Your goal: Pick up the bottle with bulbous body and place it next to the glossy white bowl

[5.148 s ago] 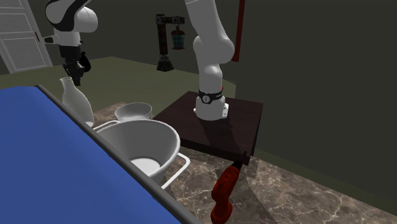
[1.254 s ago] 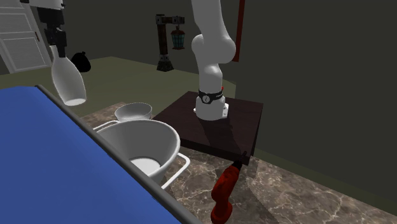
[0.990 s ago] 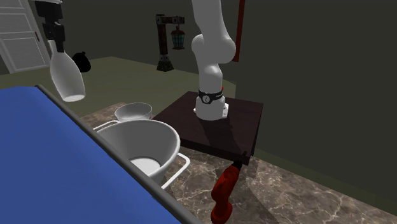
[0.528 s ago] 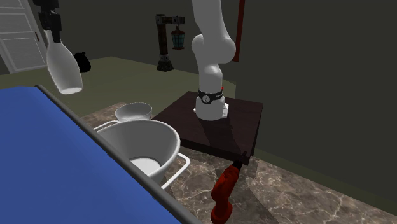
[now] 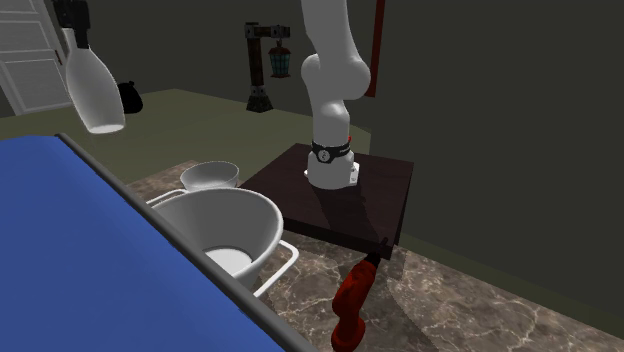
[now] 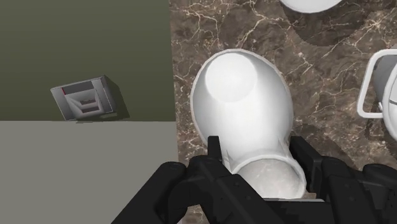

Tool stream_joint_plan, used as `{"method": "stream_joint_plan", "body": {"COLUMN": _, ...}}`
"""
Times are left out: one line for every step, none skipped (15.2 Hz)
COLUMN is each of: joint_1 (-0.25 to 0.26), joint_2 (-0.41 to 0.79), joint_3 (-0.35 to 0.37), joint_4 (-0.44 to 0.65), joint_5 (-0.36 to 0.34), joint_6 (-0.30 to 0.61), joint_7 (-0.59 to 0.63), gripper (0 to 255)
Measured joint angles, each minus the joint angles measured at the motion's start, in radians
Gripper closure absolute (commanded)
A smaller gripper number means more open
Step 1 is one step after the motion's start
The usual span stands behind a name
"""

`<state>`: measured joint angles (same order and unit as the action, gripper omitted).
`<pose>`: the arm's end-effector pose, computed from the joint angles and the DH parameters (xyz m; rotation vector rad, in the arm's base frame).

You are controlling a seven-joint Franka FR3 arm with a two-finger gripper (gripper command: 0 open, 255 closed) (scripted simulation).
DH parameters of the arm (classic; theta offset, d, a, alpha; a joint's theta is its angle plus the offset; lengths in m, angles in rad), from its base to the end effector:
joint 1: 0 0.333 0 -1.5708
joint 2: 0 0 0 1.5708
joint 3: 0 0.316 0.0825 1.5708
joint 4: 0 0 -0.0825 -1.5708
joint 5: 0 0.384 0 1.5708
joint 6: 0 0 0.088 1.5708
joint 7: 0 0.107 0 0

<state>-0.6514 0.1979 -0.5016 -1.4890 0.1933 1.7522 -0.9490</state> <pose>0.2944 -0.5509 0.5769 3.0874 -0.3377 0.2005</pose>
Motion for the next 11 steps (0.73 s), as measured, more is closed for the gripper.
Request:
{"method": "stream_joint_plan", "body": {"joint_1": -0.001, "joint_2": 0.001, "joint_3": -0.001, "joint_4": 0.014, "joint_5": 0.0, "joint_6": -0.013, "joint_7": 0.001, "gripper": 255}}
{"method": "stream_joint_plan", "body": {"joint_1": -0.003, "joint_2": 0.003, "joint_3": -0.001, "joint_4": 0.032, "joint_5": 0.001, "joint_6": -0.03, "joint_7": 0.001, "gripper": 255}}
{"method": "stream_joint_plan", "body": {"joint_1": -0.005, "joint_2": 0.006, "joint_3": -0.002, "joint_4": 0.047, "joint_5": 0.002, "joint_6": -0.042, "joint_7": 0.002, "gripper": 255}}
{"method": "stream_joint_plan", "body": {"joint_1": -0.005, "joint_2": 0.006, "joint_3": -0.001, "joint_4": 0.06, "joint_5": 0.002, "joint_6": -0.055, "joint_7": 0.005, "gripper": 255}}
{"method": "stream_joint_plan", "body": {"joint_1": -0.008, "joint_2": 0.011, "joint_3": -0.002, "joint_4": 0.081, "joint_5": 0.004, "joint_6": -0.072, "joint_7": 0.004, "gripper": 255}}
{"method": "stream_joint_plan", "body": {"joint_1": -0.014, "joint_2": 0.022, "joint_3": -0.003, "joint_4": 0.108, "joint_5": 0.01, "joint_6": -0.089, "joint_7": 0.002, "gripper": 255}}
{"method": "stream_joint_plan", "body": {"joint_1": -0.017, "joint_2": 0.027, "joint_3": -0.004, "joint_4": 0.126, "joint_5": 0.013, "joint_6": -0.103, "joint_7": 0.002, "gripper": 255}}
{"method": "stream_joint_plan", "body": {"joint_1": -0.019, "joint_2": 0.033, "joint_3": -0.004, "joint_4": 0.147, "joint_5": 0.016, "joint_6": -0.118, "joint_7": 0.003, "gripper": 255}}
{"method": "stream_joint_plan", "body": {"joint_1": -0.021, "joint_2": 0.036, "joint_3": -0.004, "joint_4": 0.165, "joint_5": 0.017, "joint_6": -0.133, "joint_7": 0.004, "gripper": 255}}
{"method": "stream_joint_plan", "body": {"joint_1": -0.025, "joint_2": 0.043, "joint_3": -0.005, "joint_4": 0.19, "joint_5": 0.021, "joint_6": -0.151, "joint_7": 0.005, "gripper": 255}}
{"method": "stream_joint_plan", "body": {"joint_1": -0.029, "joint_2": 0.049, "joint_3": -0.005, "joint_4": 0.215, "joint_5": 0.024, "joint_6": -0.171, "joint_7": 0.005, "gripper": 255}}
